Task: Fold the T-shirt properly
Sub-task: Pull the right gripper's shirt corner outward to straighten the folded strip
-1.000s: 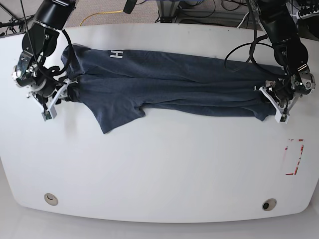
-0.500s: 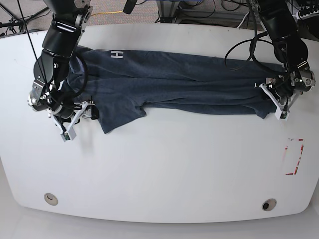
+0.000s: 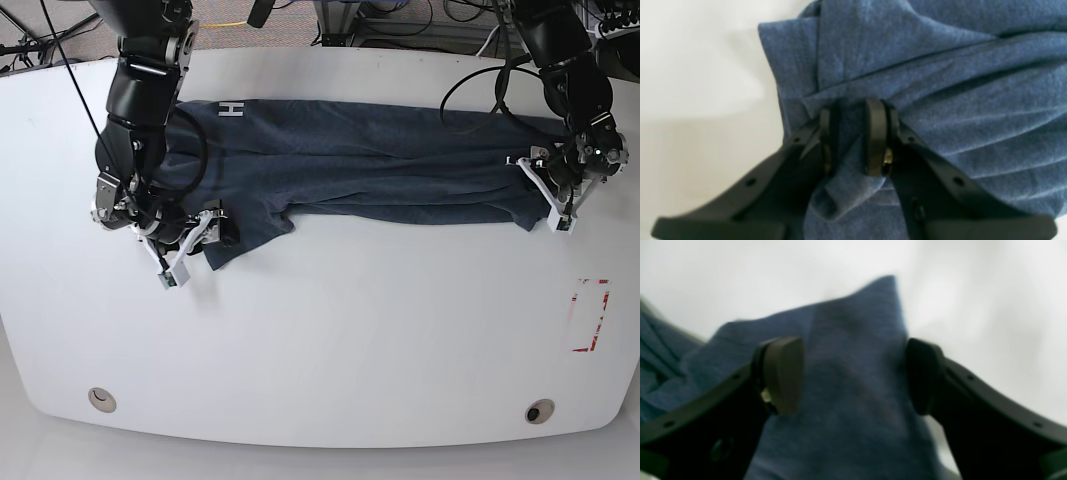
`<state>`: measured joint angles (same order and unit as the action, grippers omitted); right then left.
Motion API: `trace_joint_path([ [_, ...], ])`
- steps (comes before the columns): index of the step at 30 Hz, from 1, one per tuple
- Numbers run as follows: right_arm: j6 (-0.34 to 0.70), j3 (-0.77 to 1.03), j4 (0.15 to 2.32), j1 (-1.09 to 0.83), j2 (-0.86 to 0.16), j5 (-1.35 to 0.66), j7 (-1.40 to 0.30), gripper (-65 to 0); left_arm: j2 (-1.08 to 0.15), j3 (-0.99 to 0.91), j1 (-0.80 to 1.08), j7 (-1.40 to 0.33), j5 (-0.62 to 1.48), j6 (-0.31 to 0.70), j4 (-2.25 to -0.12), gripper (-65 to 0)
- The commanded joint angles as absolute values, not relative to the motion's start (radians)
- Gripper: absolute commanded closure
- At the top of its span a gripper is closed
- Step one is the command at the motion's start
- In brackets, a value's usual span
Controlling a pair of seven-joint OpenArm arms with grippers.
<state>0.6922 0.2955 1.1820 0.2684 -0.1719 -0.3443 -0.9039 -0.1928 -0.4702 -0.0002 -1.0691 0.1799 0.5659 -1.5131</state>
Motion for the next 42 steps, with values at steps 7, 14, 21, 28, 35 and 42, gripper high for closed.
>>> trace_joint_path([
  [7, 0.698, 0.268, 1.193, 0.288, -0.171, -0.352, -0.886, -24.3, -0.208, -0.472, -0.015, -1.063, 0.183, 0.568, -1.531, -11.5],
  [14, 0.698, 0.268, 1.202, 0.305, -0.174, -0.363, -0.874, -0.8, -0.208, -0.472, -0.015, -1.063, 0.182, 0.568, -1.524, -11.5],
  [21, 0.698, 0.298, 1.377, 0.274, -0.17, -0.386, -0.96, 0.0, -0.208, -0.472, -0.013, -1.063, 0.182, 0.568, -1.524, -11.5],
  [28, 0.698, 0.417, 1.587, 0.174, -0.176, -0.535, -1.113, 0.0, -0.211, -0.472, -0.013, -1.063, 0.182, 0.568, -1.523, -11.5],
  [35, 0.698, 0.541, 1.787, 0.013, -0.177, -0.697, -1.242, 0.0, -0.213, -0.472, -0.012, -1.063, 0.18, 0.568, -1.521, -11.5],
  [42, 0.698, 0.615, 1.928, -0.156, -0.176, -0.762, -1.251, 0.0, -0.213, -0.47, 0.001, -1.063, 0.18, 0.568, -1.521, -11.5],
])
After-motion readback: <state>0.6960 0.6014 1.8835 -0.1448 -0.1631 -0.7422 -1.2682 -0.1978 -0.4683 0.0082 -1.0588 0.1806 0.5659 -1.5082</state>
